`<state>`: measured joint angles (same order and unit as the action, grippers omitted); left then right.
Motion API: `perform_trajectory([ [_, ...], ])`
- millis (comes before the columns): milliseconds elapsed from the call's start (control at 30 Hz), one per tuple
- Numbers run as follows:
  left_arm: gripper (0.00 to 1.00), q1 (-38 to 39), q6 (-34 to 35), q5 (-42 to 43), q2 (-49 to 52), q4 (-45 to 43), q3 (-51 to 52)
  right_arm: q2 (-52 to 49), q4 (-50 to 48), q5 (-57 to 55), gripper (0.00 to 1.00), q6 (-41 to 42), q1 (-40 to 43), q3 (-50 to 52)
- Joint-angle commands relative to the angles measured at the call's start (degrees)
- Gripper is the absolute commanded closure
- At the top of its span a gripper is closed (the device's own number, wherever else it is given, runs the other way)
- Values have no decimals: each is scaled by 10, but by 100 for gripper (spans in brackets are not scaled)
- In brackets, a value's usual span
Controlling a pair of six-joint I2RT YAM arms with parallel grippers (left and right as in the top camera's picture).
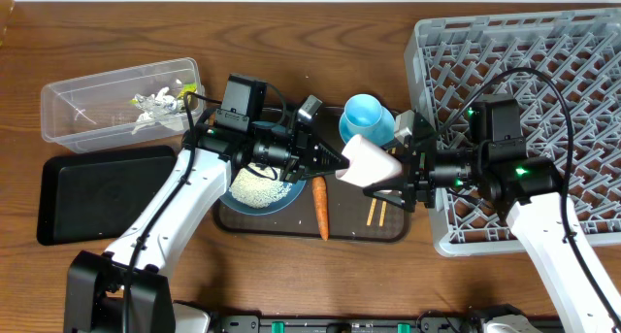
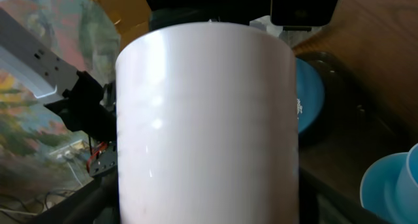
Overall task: Sort waste into correct bins and load items into the dishwasher rack
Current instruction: 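Lift the pink cup with the left gripper and hand it to the right gripper, then carry the pink cup right and place it in the dish rack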
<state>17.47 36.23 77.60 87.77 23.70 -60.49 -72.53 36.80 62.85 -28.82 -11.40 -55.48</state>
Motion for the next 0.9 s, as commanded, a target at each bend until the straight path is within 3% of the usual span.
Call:
perform_trajectory([
  [0, 94, 0, 3, 4, -2, -3, -12, -2, 1, 1, 34, 1, -7, -10],
  [333, 92, 0, 3, 3, -2, -7, -12, -2, 1, 1, 46, 1, -7, -10],
  [433, 83, 0, -4, -5, -2, -16, -12, -2, 1, -30, 50, 22, -7, -10],
  [467, 75, 0, -6, -12, -2, -18, -12, -2, 1, -49, 52, 35, -7, -10],
  [533, 71, 0, -23, -34, -2, -17, -12, -2, 1, -111, 55, 76, -7, -10],
  [733, 70, 0, -87, -176, -3, 27, -12, 6, 12, -305, 63, 206, 5, -13],
  [867, 69, 0, -129, -286, -9, 91, -12, 20, 78, -409, 71, 278, 36, -44],
])
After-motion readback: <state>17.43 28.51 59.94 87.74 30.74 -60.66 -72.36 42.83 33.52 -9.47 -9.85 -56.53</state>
